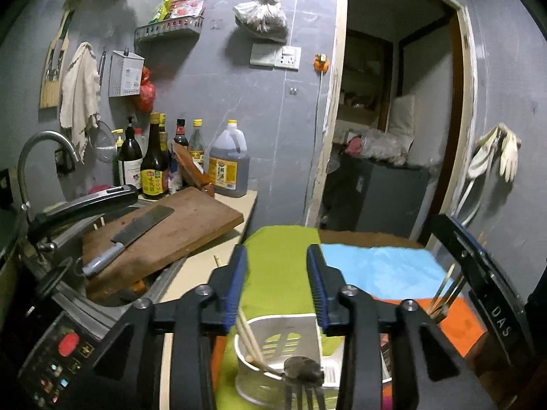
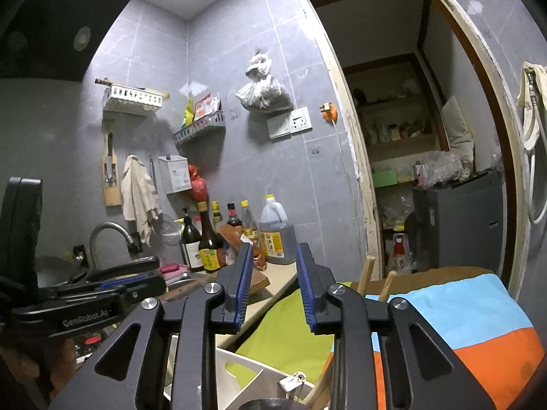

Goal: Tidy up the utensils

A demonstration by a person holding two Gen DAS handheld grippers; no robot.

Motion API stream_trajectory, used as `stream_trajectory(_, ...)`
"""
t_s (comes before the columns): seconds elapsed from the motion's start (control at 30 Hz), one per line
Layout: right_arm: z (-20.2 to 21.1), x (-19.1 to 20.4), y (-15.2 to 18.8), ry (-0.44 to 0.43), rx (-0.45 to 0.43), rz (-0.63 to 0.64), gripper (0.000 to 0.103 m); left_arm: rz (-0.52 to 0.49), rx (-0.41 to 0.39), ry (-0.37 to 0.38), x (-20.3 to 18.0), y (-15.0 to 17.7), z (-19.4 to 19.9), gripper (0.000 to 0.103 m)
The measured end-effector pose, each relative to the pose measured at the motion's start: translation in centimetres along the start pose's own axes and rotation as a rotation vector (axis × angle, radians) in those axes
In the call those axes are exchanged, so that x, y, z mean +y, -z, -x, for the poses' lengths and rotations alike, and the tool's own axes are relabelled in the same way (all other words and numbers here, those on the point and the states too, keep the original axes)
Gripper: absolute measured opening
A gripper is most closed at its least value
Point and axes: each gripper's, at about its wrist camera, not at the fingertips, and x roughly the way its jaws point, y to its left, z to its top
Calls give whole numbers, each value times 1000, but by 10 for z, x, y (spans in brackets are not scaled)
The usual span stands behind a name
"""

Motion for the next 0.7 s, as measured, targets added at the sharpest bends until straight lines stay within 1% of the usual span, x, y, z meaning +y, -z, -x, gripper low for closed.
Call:
stream_trajectory(0.07,4,-1,-3,4,-7,3,27,15,-17,11,0,-2,5,36)
stream_trajectory(0.1,5,-2,-3,3,-9,4,32,23,-26,18,-1,-3,8,38)
stream_trajectory(0.17,10,-4,-7,3,-19,7,37,37,-45,32,-2,-5,12,44)
stream_trajectory(0.23,14,-5,-10,3,-30,12,40,43,-61,37,-5,-7,16,49)
stream_trajectory(0.3,20,-7,-14,2,-40,17,47,45,-75,37,-8,-9,20,53)
stream_trajectory(0.37,25,-10,-18,-6,-48,15,50,47,-83,40,-11,-10,24,58)
stream_trajectory(0.43,31,-12,-21,-6,-56,16,53,49,-84,43,-13,-11,27,61)
stream_trajectory(0.5,38,-14,-25,-5,-61,19,55,53,-90,49,-15,-11,30,65)
stream_trajectory(0.53,42,-15,-26,-2,-61,22,56,54,-93,52,-17,-11,33,69)
stream_trajectory(0.57,46,-16,-27,0,-62,24,62,52,-97,55,-19,-11,35,73)
stream_trajectory(0.6,49,-18,-28,3,-62,25,69,49,-99,54,-21,-11,37,74)
stream_trajectory(0.7,64,-23,-31,6,-66,15,76,31,-102,53,-27,-9,42,75)
